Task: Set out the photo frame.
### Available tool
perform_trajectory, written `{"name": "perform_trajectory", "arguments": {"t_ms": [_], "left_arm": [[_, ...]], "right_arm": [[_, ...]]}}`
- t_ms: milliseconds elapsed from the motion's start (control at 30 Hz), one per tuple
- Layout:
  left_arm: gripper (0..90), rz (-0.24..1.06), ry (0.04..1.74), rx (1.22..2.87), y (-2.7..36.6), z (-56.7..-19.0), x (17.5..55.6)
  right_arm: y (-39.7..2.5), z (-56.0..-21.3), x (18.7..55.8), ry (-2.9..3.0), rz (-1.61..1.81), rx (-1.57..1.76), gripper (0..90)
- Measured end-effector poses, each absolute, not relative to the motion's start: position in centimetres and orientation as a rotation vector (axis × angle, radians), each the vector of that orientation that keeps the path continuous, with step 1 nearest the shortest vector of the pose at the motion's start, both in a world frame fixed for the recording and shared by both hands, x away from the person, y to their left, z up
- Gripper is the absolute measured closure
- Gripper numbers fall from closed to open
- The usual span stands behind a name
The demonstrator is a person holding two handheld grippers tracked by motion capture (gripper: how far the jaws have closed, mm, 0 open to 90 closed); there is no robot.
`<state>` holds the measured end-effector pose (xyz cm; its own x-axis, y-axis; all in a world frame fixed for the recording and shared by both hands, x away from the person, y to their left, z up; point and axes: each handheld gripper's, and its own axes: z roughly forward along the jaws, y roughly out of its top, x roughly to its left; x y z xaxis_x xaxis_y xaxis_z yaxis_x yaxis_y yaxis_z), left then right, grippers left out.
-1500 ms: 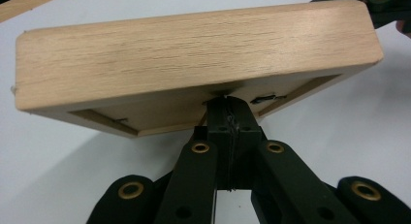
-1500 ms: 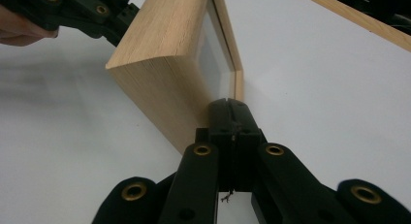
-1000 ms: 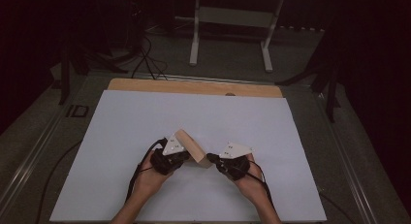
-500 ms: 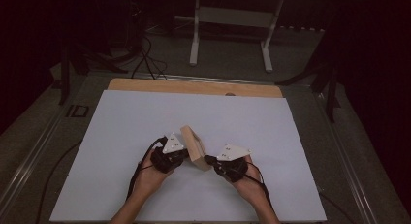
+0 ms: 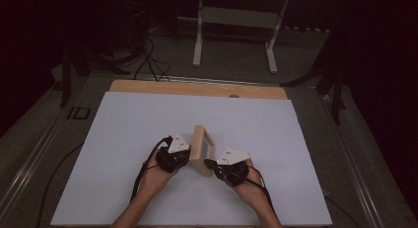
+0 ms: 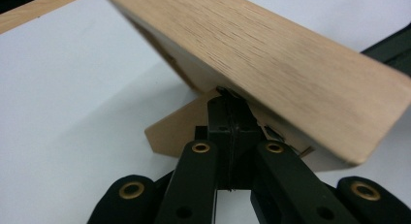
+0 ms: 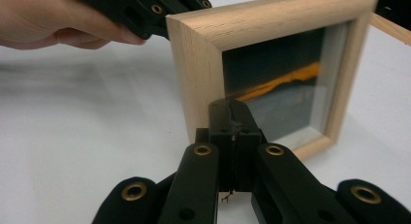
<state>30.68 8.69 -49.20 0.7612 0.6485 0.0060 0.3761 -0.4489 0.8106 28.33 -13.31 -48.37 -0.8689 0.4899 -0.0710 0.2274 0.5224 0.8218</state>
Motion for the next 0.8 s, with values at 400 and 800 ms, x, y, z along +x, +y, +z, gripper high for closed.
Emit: {"name": "perform_trajectory", "arguments": {"t_ms": [400, 800], "left_arm": [[81.7, 0.376, 0.813, 2.058, 9.0, -49.3, 30.8], [68.9, 0.403, 0.946, 1.984, 11.0, -49.0, 30.4]], "right_arm": [[-13.3, -48.4, 28.3, 2.459, 1.261, 0.603, 85.4], [-14.1, -48.2, 28.6, 2.432, 1.26, 0.658, 65.0]]}}
